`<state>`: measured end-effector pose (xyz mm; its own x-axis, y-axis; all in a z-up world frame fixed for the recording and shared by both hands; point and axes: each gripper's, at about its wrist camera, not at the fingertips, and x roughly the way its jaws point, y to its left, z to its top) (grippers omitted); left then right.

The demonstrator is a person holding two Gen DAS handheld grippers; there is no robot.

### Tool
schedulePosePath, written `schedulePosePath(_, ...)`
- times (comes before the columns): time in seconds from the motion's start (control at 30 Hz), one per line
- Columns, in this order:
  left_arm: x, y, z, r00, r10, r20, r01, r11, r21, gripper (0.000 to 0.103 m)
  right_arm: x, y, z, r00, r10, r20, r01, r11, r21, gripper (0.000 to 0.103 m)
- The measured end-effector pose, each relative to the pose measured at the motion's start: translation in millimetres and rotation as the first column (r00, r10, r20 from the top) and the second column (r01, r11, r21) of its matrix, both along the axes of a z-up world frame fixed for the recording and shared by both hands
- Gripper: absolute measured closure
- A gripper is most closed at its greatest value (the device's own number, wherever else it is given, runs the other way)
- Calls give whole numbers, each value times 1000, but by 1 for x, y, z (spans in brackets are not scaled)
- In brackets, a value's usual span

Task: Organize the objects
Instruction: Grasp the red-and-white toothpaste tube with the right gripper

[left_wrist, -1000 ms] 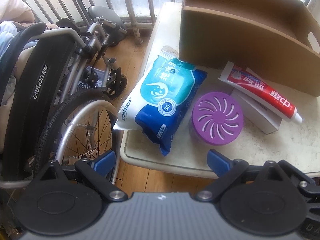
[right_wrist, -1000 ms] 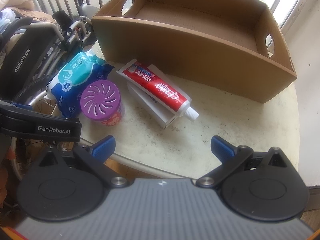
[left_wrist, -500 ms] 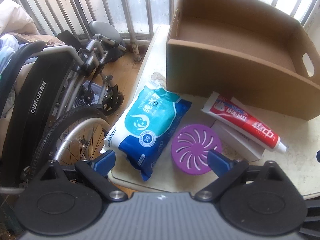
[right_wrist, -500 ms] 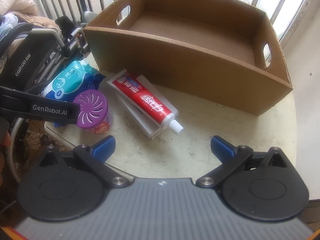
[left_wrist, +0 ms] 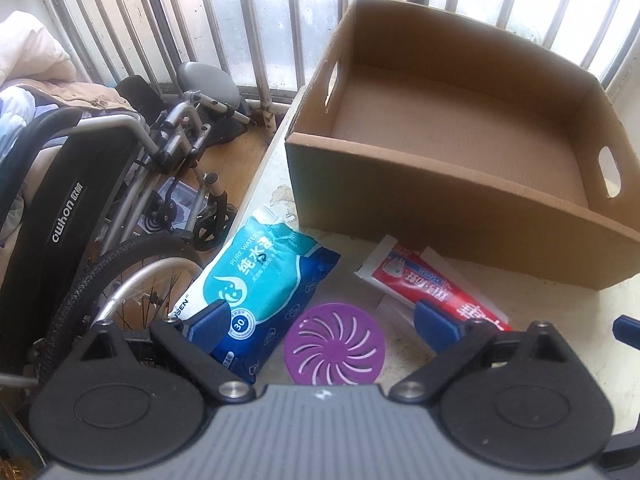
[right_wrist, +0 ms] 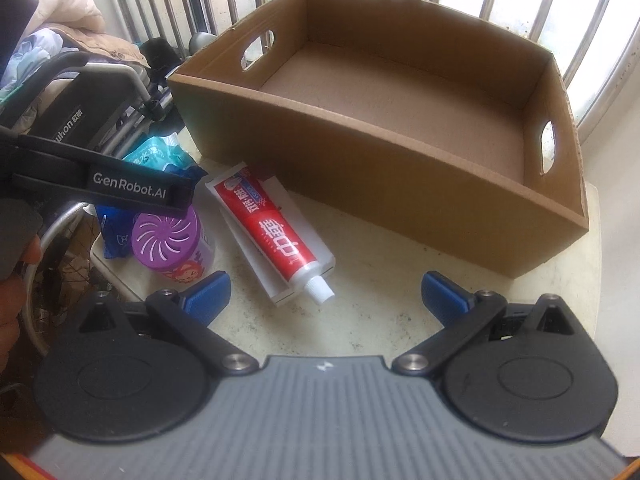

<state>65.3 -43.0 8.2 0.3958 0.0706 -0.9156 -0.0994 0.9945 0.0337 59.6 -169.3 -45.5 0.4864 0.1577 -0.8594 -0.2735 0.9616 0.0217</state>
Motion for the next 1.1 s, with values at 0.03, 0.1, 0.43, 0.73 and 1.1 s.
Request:
schedulePosePath(0.03,2,-1,0,1000,6,0,-6,1000,-5,4,2,-1,0,1000,13,3,-13,1000,-1,1)
schedulePosePath(0.1,4,-3,1,1000,17,10,-17,1000,-13,4,6,-4,-1,999,37,9,-37,999,-5,1)
schedulePosePath(0.43,15,-19,-1,1000,21,8,-20,999,-35,16,22,-7,-14,987,157,30,-158,986,54,10)
schedulePosePath(0.73,21,-35,-3,1000,26,-17,-28,993,-113,33,26,-2,-37,971,241,-3,-239,967,91,39)
schedulePosePath(1.1,32,-44,-16,994,37,-99,-58,974,-220,51,37,-1,-53,961,276,-35,-266,949,170,67)
